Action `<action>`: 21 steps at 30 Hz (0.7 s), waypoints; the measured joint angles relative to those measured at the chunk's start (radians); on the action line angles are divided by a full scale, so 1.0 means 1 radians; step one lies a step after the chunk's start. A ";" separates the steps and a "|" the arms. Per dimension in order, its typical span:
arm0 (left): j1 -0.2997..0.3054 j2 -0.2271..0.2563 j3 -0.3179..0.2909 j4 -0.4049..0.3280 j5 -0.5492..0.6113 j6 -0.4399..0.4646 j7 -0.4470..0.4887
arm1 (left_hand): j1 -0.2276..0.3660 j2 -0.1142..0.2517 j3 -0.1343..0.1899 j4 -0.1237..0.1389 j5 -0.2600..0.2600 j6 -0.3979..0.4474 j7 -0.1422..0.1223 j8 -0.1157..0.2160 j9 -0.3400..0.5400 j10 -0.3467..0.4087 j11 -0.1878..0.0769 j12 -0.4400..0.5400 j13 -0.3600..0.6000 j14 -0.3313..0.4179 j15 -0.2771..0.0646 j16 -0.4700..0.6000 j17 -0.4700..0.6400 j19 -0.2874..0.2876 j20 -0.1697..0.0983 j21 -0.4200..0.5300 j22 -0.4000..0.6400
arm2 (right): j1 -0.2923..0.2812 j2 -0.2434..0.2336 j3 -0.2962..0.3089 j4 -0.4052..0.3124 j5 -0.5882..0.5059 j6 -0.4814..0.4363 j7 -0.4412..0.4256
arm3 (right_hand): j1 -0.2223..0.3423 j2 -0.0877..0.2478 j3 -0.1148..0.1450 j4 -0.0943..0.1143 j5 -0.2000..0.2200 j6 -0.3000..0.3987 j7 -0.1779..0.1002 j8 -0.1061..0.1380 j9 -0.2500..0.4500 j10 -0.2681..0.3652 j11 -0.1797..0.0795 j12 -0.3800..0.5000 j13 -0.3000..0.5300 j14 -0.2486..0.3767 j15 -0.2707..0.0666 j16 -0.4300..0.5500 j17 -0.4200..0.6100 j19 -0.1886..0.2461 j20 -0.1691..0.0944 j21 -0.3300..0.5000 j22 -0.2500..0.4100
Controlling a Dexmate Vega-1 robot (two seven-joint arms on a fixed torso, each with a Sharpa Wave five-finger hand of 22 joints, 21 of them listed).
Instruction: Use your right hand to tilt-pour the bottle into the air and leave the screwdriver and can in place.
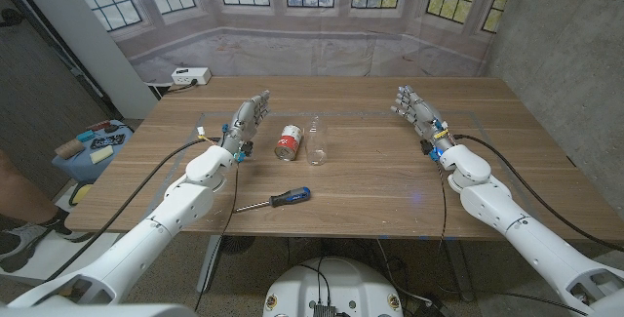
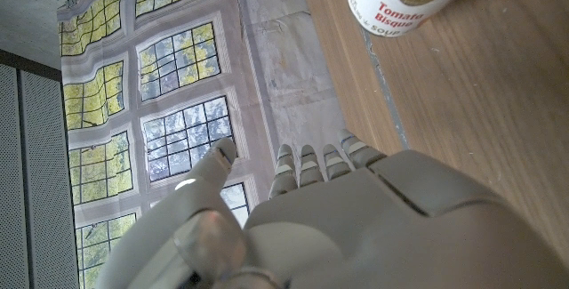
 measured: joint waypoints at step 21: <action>-0.021 0.008 -0.008 0.039 0.015 -0.033 -0.019 | 0.014 -0.004 -0.001 -0.007 0.000 0.000 0.000 0.000 0.000 0.000 0.000 0.000 0.000 0.000 0.000 0.000 0.000 0.000 0.000 0.000 0.000 | -0.019 -0.038 -0.020 -0.070 -0.096 0.010 -0.029 | -0.003 -0.042 -0.017 -0.025 0.000 0.012 0.037 0.000 0.000 0.002 0.010 0.000 -0.004 -0.004 0.004 -0.010 -0.021 0.002 0.009 -0.016 0.000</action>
